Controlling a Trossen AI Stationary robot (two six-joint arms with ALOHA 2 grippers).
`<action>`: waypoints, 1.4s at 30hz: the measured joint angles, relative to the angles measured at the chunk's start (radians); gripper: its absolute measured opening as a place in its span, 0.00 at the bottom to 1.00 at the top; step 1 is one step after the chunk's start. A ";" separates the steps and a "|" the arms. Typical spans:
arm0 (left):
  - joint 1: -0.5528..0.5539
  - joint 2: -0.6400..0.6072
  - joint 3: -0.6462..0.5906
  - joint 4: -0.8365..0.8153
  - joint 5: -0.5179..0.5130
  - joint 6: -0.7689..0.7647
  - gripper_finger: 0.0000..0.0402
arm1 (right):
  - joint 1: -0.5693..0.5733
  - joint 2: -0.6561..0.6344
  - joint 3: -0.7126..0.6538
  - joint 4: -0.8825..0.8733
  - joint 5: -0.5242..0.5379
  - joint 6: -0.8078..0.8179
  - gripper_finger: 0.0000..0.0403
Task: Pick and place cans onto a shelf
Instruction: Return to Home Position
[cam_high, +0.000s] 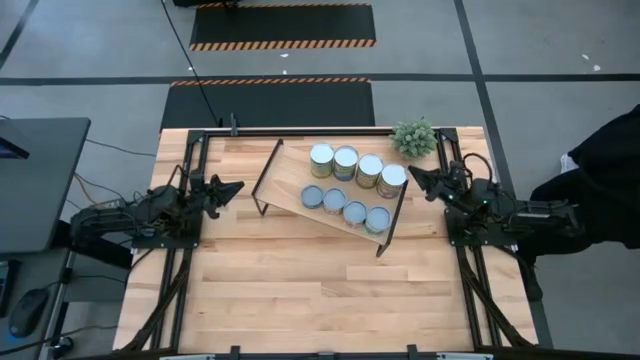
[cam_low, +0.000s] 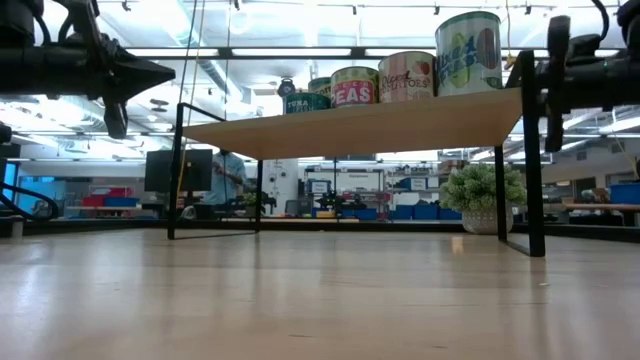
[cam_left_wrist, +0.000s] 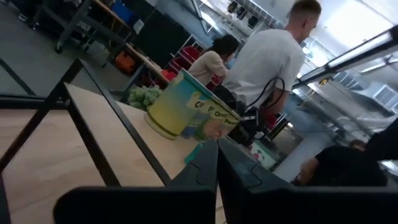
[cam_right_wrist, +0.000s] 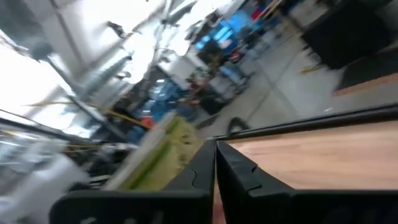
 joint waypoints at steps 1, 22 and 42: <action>0.000 0.000 0.000 -0.005 0.000 0.018 0.04 | 0.000 0.000 0.000 -0.015 0.027 -0.027 0.06; 0.000 0.000 -0.001 -0.059 0.003 0.255 0.05 | 0.000 0.000 0.000 -0.129 0.095 -0.335 0.08; 0.000 0.000 -0.001 -0.058 0.004 0.254 0.06 | 0.000 0.000 0.000 -0.129 0.095 -0.333 0.08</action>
